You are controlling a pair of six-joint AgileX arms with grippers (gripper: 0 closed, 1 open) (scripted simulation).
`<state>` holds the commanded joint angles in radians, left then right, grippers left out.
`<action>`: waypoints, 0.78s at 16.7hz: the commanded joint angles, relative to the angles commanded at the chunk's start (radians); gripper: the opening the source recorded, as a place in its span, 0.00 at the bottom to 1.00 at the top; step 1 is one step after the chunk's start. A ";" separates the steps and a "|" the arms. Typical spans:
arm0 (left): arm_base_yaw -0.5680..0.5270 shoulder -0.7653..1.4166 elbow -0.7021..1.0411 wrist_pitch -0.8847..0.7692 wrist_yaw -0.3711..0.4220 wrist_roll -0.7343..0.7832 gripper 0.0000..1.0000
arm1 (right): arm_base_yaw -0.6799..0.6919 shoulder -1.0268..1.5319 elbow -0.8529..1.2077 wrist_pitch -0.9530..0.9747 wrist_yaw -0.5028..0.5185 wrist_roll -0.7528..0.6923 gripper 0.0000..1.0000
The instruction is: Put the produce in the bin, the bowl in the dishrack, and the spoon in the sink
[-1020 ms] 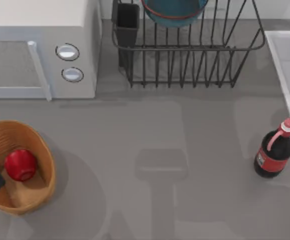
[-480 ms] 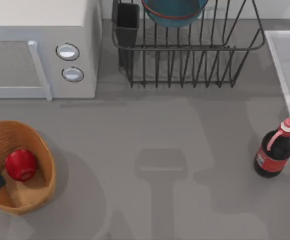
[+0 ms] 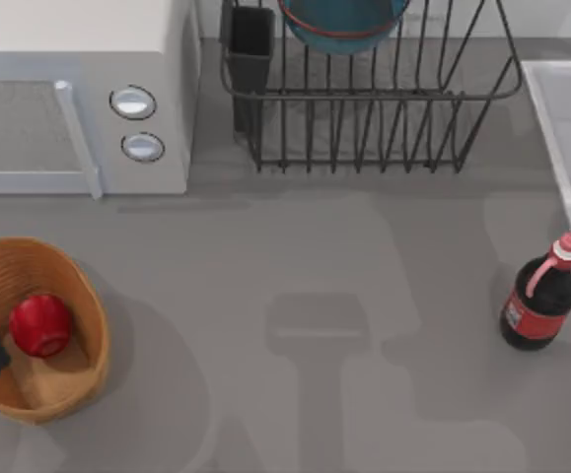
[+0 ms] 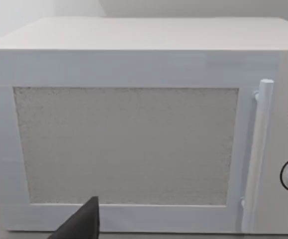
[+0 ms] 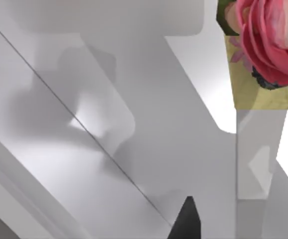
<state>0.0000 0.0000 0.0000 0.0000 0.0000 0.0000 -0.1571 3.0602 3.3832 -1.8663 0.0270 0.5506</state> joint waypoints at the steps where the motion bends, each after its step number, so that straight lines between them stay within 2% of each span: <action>1: 0.000 0.000 0.000 0.000 0.000 0.000 1.00 | 0.000 0.000 0.000 0.000 0.000 0.000 0.53; 7: 0.000 0.000 0.000 0.000 0.000 0.000 1.00 | 0.000 0.000 0.000 0.000 0.000 0.000 0.98; 13: 0.000 0.000 0.000 0.000 0.000 0.000 1.00 | 0.000 0.000 0.000 0.000 0.000 0.000 1.00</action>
